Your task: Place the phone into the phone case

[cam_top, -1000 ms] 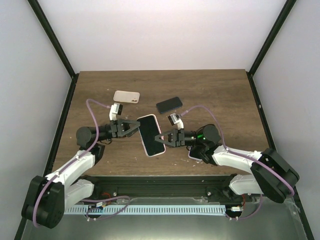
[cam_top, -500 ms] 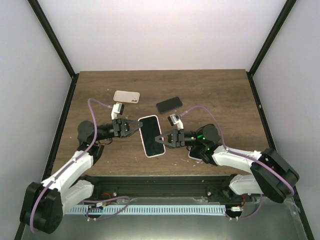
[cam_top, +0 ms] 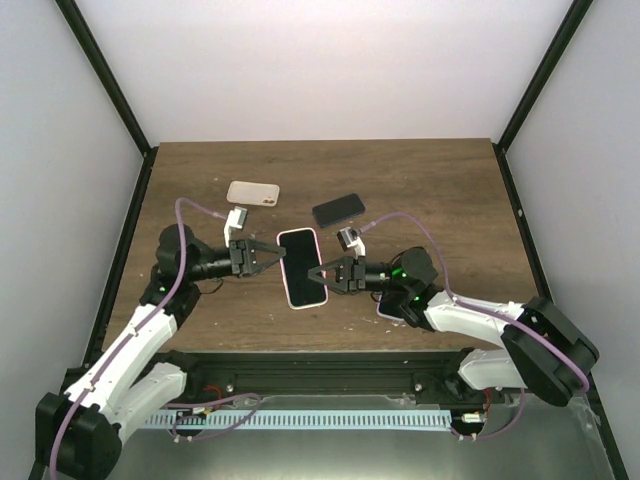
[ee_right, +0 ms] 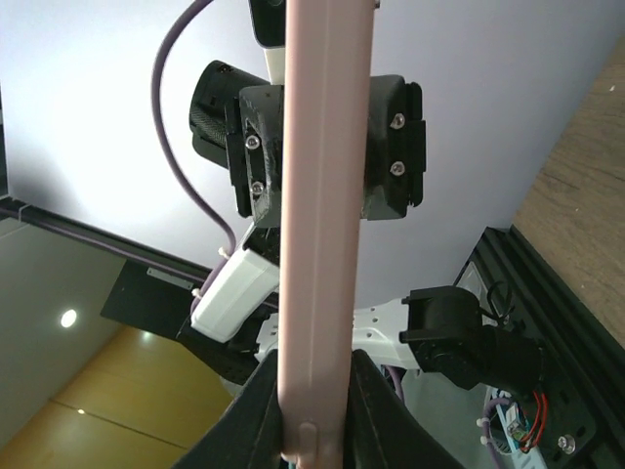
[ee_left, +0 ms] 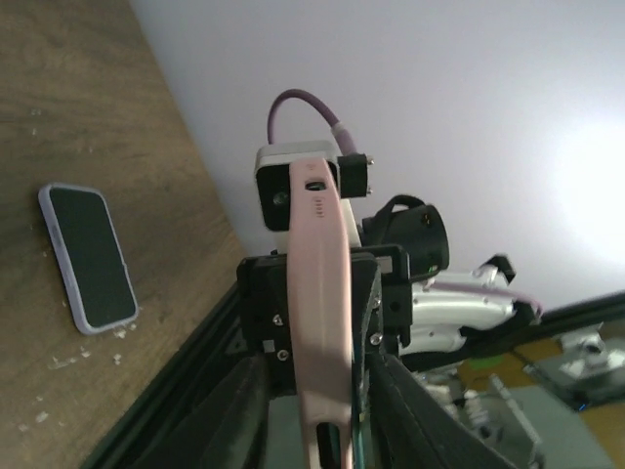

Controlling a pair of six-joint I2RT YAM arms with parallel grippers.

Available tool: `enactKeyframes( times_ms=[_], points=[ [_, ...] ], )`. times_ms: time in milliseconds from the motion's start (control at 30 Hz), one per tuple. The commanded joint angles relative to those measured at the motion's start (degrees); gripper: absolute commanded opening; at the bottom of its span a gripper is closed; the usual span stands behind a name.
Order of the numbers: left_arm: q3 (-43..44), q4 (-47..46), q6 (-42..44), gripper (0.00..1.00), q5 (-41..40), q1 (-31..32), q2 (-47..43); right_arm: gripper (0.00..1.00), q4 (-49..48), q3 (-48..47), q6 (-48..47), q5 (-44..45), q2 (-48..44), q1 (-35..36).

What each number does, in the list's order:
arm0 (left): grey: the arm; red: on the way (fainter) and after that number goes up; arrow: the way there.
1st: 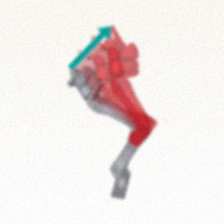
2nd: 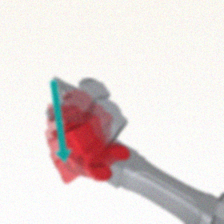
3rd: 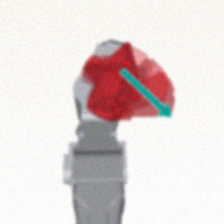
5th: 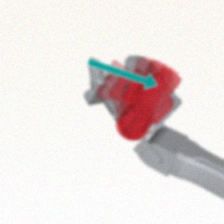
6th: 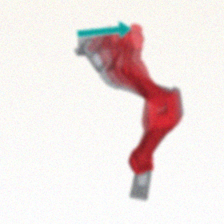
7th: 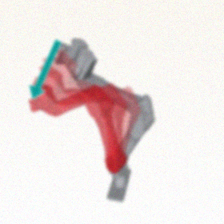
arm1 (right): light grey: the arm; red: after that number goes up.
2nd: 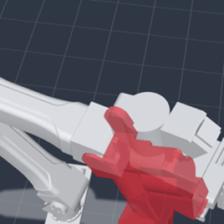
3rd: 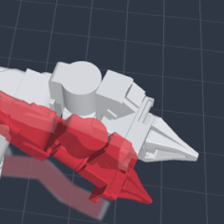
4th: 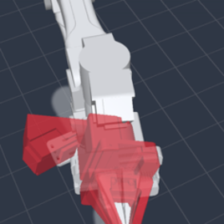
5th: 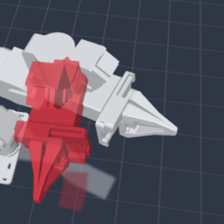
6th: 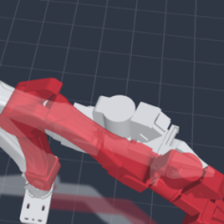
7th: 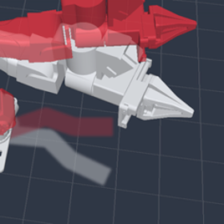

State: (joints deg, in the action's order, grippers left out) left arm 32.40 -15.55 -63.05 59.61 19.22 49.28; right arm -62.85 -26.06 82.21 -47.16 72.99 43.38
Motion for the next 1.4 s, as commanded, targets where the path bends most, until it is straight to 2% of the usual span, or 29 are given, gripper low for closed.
enactKeyframes(
  times_ms=[0, 67, 167, 267, 333, 433, 533, 633, 800, 1000, 1067, 1200, 1267, 1367],
  points=[
    [3.5, 12.6, 8.6, 0.23, -0.7, 0.1, 0.6, 0.11, -0.4, -1.3, -2.0, 3.3, -2.1, 0.0],
    [4.2, 14.5, 10.3, 0.10, -0.5, 0.2, 1.1, 0.16, 2.7, -1.9, -3.4, 3.3, -2.5, 0.0],
    [4.5, 14.4, 10.4, 0.03, 0.0, 0.2, 1.9, 0.20, 5.5, -2.1, -4.9, 4.0, -3.3, 0.0],
    [5.4, 16.1, 11.4, 0.01, 0.1, 0.1, 2.6, 0.13, 7.2, -2.3, -6.0, 4.8, -3.9, 0.1],
    [5.9, 16.4, 11.7, 0.05, 0.6, 0.2, 2.8, 0.09, 6.9, -2.5, -6.1, 4.9, -3.9, 0.0],
    [5.7, 16.3, 11.0, 0.21, 1.0, 0.2, 2.5, 0.07, 5.7, -2.5, -5.1, 6.0, -3.5, 0.0],
    [4.6, 15.4, 9.5, 0.44, 2.3, 0.1, 2.6, 0.06, 4.9, -2.1, -4.1, 9.1, -4.0, 0.0],
    [3.0, 14.8, 8.0, 0.54, 3.8, 0.3, 2.6, 0.06, 6.5, -2.5, -4.7, 12.9, -4.7, -0.2],
    [0.6, 15.0, 7.6, 0.57, 5.3, 1.3, 3.4, 0.06, 11.1, -4.7, -7.4, 17.8, -5.2, -0.6],
    [-0.2, 13.8, 7.2, 0.56, 5.7, 1.9, 3.8, 0.06, 12.0, -7.1, -7.9, 18.0, -2.5, -0.7],
    [0.0, 13.5, 7.2, 0.51, 6.2, 2.0, 4.7, 0.06, 11.0, -7.1, -7.4, 18.1, -1.6, -0.7],
    [0.5, 14.0, 8.0, 0.20, 6.0, 2.0, 5.5, 0.07, 10.2, -7.0, -6.9, 17.6, -0.3, -0.7],
    [1.2, 16.5, 10.2, 0.08, 5.0, 2.0, 5.8, 0.10, 10.4, -6.9, -7.1, 17.4, -0.1, -0.7],
    [2.2, 19.6, 12.5, 0.00, 4.4, 2.0, 6.2, 0.20, 12.5, -6.6, -7.8, 17.1, -0.3, -0.8]
  ],
)
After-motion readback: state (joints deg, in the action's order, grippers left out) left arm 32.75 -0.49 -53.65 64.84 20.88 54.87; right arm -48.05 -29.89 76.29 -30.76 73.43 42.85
